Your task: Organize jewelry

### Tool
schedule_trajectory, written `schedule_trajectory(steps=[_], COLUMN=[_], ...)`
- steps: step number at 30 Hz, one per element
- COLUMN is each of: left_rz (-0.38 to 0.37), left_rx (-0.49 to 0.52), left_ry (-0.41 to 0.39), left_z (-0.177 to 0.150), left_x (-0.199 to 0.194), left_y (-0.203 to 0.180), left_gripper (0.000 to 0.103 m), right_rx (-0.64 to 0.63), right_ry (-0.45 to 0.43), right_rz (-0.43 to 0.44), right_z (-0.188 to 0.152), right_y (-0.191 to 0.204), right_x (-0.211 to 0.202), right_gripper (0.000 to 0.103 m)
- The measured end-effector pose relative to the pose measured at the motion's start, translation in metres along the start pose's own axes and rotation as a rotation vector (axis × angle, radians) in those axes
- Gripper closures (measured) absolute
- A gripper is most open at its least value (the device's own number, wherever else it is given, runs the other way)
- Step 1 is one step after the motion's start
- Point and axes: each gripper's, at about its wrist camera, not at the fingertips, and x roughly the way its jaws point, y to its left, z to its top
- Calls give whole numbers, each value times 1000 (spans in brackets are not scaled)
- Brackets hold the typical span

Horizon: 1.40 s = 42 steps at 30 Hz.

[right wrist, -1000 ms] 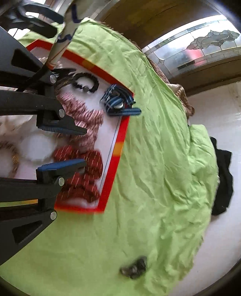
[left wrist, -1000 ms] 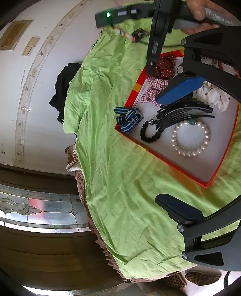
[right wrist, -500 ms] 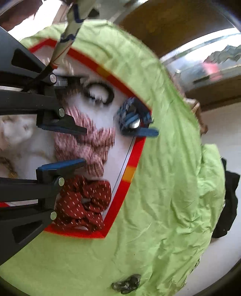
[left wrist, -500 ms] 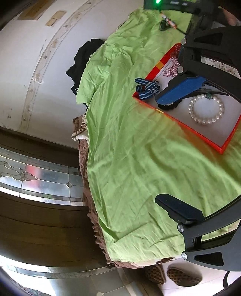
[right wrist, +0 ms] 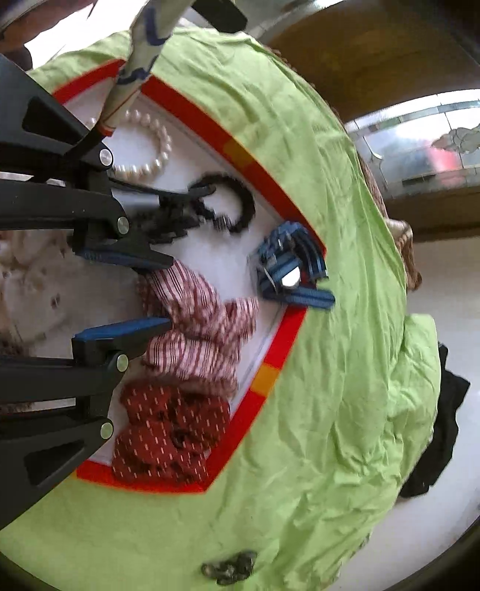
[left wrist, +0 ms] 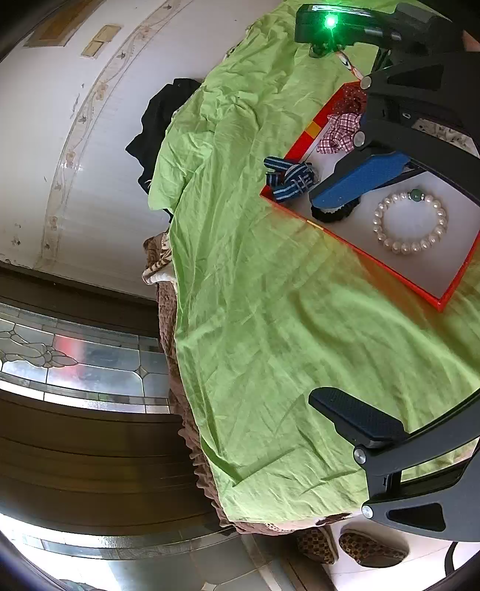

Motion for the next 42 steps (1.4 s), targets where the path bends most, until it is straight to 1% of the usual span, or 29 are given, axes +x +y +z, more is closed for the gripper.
schedule_trajectory(steps=[4,6,8,10,12,13,15,16,17,19,23,24,27,29,31,33,36,40,42], left_rz=[3,11,22,32,63,86,123,125,113,74,57,51,21,2,-7,-27,-55,-35,-36], left_rx=[35,64,98,133,167,184,210,217,224,246,281,290,336,361,380,377,356,370,384], left_ry=[-15,-34,-70,-130,-195,-237,-325,-351,-372,-385,-423,-414,-338,-286,-220,-173,-143,-138,-112], left_z=[-2,-3,-6,-8,-11,-14,-21,-23,-25,-30,-48,-54,-77,-86,-93,-95,-99,-107,-110], left_x=[-2,-5,-11,-22,-32,-39,-55,-61,-67,-78,-109,-115,-132,-137,-142,-147,-157,-160,-157], left_y=[-8,-14,-20,-25,-31,-35,-42,-44,-46,-51,-64,-67,-72,-73,-73,-72,-71,-72,-74], left_gripper=[6,6,6,6,5,0,0,0,0,0,0,0,0,0,0,0,0,0,0], right_rx=[52,49,41,43,57,65,98,116,131,169,229,239,266,272,263,255,250,220,207], right_ry=[-32,-64,-99,-135,-160,-165,-167,-165,-162,-158,-148,-146,-150,-158,-166,-171,-169,-182,-192], right_rz=[58,59,54,42,31,27,10,3,-3,-16,-41,-52,-73,-90,-116,-123,-109,-119,-131], right_z=[0,-4,-10,-27,-49,-58,-87,-101,-111,-138,-176,-183,-199,-206,-213,-217,-221,-226,-227], right_y=[-9,-9,-11,-15,-21,-23,-30,-33,-37,-44,-59,-62,-70,-71,-67,-62,-54,-44,-42], right_x=[-17,-33,-50,-70,-88,-93,-106,-111,-115,-124,-138,-142,-151,-155,-158,-160,-161,-166,-168], right_gripper=[74,74,73,67,64,63,63,63,63,63,63,61,60,56,53,52,50,46,44])
